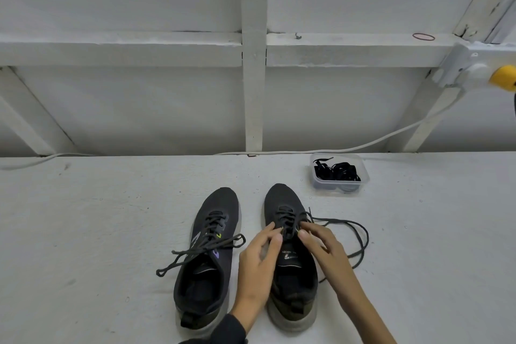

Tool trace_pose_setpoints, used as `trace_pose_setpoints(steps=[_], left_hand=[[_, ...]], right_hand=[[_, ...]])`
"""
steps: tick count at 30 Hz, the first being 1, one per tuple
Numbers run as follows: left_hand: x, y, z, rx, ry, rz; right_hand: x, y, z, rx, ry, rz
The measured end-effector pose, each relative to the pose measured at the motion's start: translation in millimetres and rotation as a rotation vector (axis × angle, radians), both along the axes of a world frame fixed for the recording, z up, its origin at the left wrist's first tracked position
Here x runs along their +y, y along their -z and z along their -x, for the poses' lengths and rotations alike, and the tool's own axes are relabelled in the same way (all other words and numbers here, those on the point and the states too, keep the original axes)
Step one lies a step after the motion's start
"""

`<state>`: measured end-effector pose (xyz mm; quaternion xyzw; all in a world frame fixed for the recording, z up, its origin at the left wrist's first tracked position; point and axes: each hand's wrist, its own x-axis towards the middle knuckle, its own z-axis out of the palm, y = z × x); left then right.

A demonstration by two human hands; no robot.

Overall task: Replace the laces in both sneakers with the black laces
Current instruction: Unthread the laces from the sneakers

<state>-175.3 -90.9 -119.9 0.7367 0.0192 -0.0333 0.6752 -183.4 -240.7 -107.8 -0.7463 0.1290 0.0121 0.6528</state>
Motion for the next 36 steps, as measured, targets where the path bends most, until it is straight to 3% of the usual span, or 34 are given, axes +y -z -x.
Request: trace_pose_setpoints(steps=[5, 14, 17, 22, 31, 36], left_hand=[[8, 4, -24, -0.023, 0.042, -0.138], [-3, -10, -50, -0.046, 0.023, -0.586], [-2, -8, -49, -0.054, 0.002, -0.517], [5, 4, -30, -0.043, -0.044, -0.185], [5, 8, -27, -0.094, -0.039, -0.224], [1, -7, -43, -0.144, -0.178, -0.148]], right_hand=[[12, 9, 2, -0.029, 0.018, -0.061], [19, 20, 3, -0.037, 0.016, -0.013], [18, 20, 3, -0.04, 0.015, -0.007], [18, 23, 3, -0.051, 0.036, -0.014], [17, 26, 3, -0.057, 0.055, -0.059], [17, 26, 2, -0.048, 0.027, -0.054]])
